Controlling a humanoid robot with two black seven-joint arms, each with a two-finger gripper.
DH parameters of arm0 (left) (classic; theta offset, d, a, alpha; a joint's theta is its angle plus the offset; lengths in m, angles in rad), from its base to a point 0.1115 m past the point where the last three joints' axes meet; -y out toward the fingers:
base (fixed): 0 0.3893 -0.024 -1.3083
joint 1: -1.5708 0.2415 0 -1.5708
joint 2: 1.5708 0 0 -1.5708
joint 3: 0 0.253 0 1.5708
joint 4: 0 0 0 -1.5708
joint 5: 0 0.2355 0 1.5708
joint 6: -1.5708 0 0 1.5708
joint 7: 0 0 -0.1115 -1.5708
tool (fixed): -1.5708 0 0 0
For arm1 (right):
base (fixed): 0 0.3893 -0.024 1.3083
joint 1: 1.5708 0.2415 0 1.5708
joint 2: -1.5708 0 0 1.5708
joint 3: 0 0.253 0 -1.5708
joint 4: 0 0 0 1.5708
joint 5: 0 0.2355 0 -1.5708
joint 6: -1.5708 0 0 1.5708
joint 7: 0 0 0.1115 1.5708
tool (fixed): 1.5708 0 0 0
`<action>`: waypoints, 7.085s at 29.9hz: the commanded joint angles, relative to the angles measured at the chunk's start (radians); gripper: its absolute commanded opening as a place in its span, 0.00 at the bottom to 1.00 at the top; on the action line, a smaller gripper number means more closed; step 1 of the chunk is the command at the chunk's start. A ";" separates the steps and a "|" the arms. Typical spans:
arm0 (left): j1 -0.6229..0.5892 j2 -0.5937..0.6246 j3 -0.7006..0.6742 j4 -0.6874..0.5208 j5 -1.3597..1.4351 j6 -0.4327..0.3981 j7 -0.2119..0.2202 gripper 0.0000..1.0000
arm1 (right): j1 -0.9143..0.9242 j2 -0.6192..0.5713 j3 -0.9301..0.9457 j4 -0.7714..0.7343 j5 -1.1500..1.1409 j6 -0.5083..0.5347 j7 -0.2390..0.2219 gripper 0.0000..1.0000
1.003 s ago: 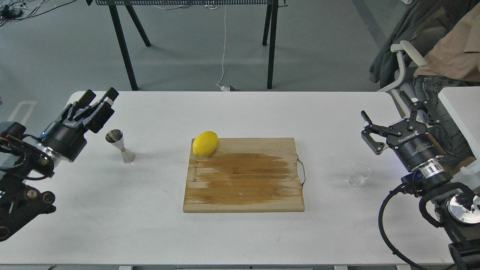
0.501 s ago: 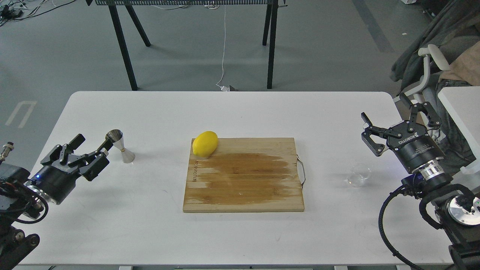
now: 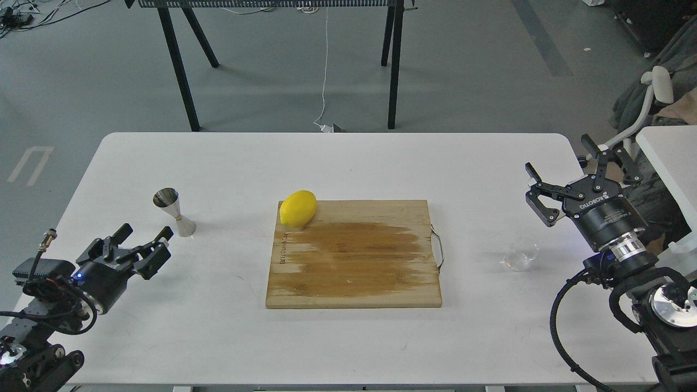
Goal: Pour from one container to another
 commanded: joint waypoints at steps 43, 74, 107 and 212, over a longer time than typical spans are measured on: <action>-0.310 -0.291 0.151 0.500 -0.052 0.000 0.000 0.77 | -0.002 0.000 0.006 0.007 0.005 0.000 0.000 0.99; -0.460 -0.285 0.162 0.307 -0.104 0.000 0.000 0.02 | -0.006 0.000 0.005 0.001 0.003 0.000 0.000 0.99; -0.455 -0.533 0.562 0.228 0.065 0.000 0.000 0.10 | 0.004 0.000 -0.003 -0.003 -0.002 0.000 0.000 0.99; -0.299 0.198 0.536 -0.227 -0.611 -0.275 0.000 0.97 | 0.000 0.023 -0.008 -0.002 0.000 0.000 0.000 0.99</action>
